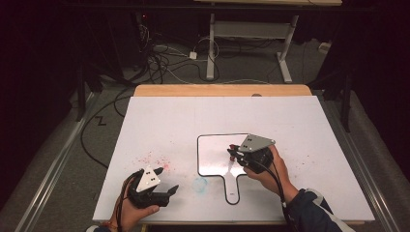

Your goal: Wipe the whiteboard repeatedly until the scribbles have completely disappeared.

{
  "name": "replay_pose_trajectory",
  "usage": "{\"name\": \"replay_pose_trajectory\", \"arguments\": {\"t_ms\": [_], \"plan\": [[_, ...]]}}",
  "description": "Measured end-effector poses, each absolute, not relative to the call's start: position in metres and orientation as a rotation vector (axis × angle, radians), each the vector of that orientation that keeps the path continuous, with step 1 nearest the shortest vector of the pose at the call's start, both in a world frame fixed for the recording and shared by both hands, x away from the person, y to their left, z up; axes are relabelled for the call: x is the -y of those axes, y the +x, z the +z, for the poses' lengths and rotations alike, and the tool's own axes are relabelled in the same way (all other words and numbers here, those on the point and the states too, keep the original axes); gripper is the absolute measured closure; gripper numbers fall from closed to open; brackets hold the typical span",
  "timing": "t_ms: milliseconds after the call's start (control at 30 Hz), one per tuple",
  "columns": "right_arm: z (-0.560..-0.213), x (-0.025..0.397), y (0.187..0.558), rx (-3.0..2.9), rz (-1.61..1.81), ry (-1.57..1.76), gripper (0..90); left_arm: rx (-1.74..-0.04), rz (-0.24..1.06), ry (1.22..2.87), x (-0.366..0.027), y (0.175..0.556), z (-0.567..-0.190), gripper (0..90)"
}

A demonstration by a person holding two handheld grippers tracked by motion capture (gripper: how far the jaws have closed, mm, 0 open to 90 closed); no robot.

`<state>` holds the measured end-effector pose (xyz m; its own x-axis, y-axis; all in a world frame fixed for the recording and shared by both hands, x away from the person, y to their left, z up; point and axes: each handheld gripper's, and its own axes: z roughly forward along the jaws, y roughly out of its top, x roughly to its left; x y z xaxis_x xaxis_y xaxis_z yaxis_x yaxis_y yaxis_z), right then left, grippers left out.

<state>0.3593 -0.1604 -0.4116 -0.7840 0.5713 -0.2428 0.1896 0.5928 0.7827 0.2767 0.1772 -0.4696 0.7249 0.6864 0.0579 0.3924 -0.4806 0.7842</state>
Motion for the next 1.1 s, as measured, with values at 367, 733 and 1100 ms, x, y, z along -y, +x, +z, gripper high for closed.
{"name": "replay_pose_trajectory", "arguments": {"t_ms": [367,733,1100], "plan": [[-0.403,0.164,0.34,-2.478,1.087,0.588,81.2,-0.822,0.467,2.125,-0.178,0.276,-0.47,21.9],[-0.414,0.139,0.356,-2.462,1.255,0.54,81.2,-0.824,0.461,2.126,-0.177,0.278,-0.471,21.9],[-0.419,0.082,0.408,-2.399,1.237,0.536,81.2,-0.815,0.453,2.122,-0.177,0.278,-0.471,21.9]]}}
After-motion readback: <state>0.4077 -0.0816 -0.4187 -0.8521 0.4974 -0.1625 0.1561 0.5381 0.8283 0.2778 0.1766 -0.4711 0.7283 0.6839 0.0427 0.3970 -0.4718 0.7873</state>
